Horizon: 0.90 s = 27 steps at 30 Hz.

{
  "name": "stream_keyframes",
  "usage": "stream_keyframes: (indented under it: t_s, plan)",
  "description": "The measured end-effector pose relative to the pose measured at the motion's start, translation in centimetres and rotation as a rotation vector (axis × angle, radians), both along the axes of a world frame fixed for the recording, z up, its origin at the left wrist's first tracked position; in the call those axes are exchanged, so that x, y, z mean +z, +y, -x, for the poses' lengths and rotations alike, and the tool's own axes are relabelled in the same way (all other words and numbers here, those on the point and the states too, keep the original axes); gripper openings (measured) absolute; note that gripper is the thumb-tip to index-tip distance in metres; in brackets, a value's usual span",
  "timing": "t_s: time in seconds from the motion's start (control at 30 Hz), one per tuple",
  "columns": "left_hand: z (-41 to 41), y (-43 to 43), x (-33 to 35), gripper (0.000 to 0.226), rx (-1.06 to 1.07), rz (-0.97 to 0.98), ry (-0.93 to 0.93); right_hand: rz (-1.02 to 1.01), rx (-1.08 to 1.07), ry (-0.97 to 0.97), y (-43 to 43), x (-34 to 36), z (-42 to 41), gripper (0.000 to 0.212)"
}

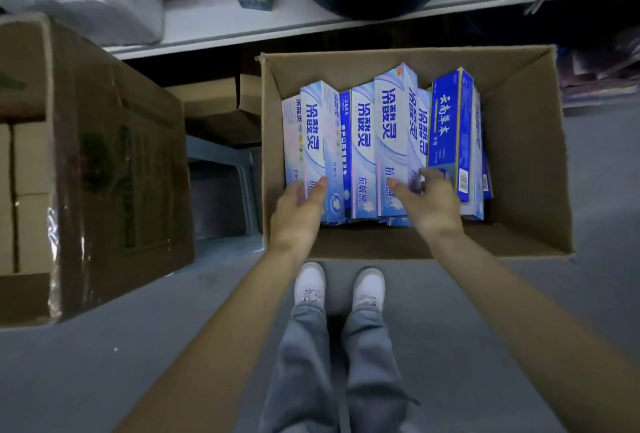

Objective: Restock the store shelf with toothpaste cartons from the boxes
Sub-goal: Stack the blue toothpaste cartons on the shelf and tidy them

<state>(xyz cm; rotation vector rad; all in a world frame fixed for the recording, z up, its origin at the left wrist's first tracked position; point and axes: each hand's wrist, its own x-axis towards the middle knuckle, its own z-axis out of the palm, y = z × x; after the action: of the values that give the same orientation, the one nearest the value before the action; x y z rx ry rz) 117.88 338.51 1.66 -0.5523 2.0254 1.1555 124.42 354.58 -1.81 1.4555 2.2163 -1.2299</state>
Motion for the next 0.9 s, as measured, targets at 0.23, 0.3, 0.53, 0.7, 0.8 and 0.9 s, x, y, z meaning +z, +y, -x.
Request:
stream_keyframes:
  t_s: [0.23,0.3,0.53,0.7,0.8,0.9]
  plan:
    - [-0.2,-0.4,0.8,0.032,-0.001,-0.034,0.011,0.199,-0.150,0.048,0.2,1.1,0.0,0.027]
    - [-0.1,-0.4,1.4,0.037,0.005,-0.054,0.001,0.323,-0.210,0.102,-0.2,2.3,-0.2,0.028]
    - [0.8,1.2,3.7,0.021,0.067,-0.277,-0.097,0.662,-0.095,0.194,-3.0,7.2,-0.8,0.037]
    - [0.9,0.6,4.0,0.036,0.155,-0.293,-0.115,0.687,-0.023,0.237,-4.2,7.6,-0.5,0.030]
    - [0.8,0.3,3.8,0.032,0.177,-0.307,-0.156,0.615,-0.046,0.218,-3.4,6.7,-0.4,0.029]
    - [0.8,0.3,3.0,0.028,0.180,-0.266,-0.155,0.418,-0.176,0.138,-0.8,4.6,-0.8,0.040]
